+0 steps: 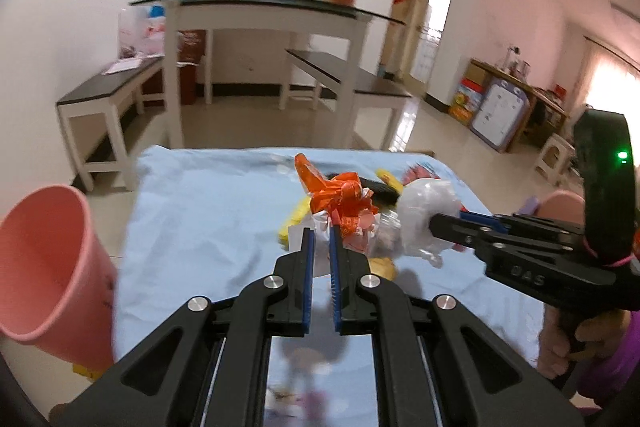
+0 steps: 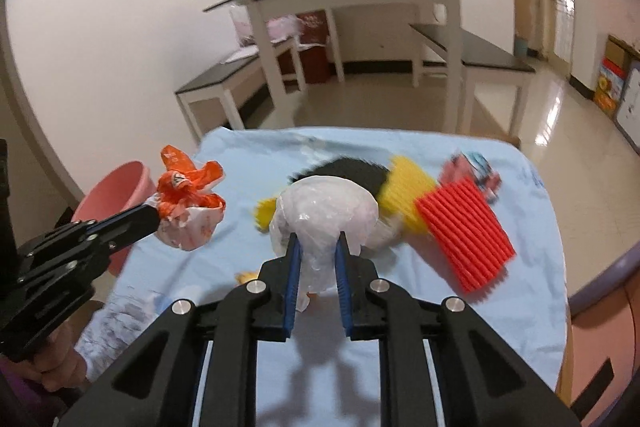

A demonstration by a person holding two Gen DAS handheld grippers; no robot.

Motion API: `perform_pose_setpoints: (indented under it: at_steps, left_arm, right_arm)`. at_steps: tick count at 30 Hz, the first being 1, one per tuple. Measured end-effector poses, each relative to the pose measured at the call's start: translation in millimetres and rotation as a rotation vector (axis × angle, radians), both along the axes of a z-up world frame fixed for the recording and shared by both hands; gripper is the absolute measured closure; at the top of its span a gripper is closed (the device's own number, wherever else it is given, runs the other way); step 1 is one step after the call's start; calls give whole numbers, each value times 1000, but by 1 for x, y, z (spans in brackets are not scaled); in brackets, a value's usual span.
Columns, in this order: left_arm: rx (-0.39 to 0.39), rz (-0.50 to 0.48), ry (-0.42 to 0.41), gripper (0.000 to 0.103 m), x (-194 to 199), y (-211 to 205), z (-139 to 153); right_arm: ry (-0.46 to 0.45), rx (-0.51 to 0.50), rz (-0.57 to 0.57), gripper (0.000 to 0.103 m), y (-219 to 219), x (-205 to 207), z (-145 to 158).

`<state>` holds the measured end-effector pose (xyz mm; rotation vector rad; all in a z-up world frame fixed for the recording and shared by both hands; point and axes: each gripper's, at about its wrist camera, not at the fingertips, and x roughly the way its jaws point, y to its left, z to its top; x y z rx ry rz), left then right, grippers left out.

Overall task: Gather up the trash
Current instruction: 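Grasp the white plastic bag with the right tool while the left tool holds the orange bag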

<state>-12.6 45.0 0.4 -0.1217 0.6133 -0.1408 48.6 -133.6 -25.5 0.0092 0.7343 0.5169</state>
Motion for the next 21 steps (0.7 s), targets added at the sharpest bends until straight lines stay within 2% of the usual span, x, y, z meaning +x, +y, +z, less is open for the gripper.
perform_pose_setpoints:
  at_steps: [8, 21]
  left_arm:
    - [9, 166, -19, 96, -23, 49, 11]
    - [-4, 340, -7, 96, -45, 104, 14]
  right_arm:
    - [-45, 16, 115, 87, 55, -5, 20]
    - [-92, 0, 234, 87, 125, -17, 33]
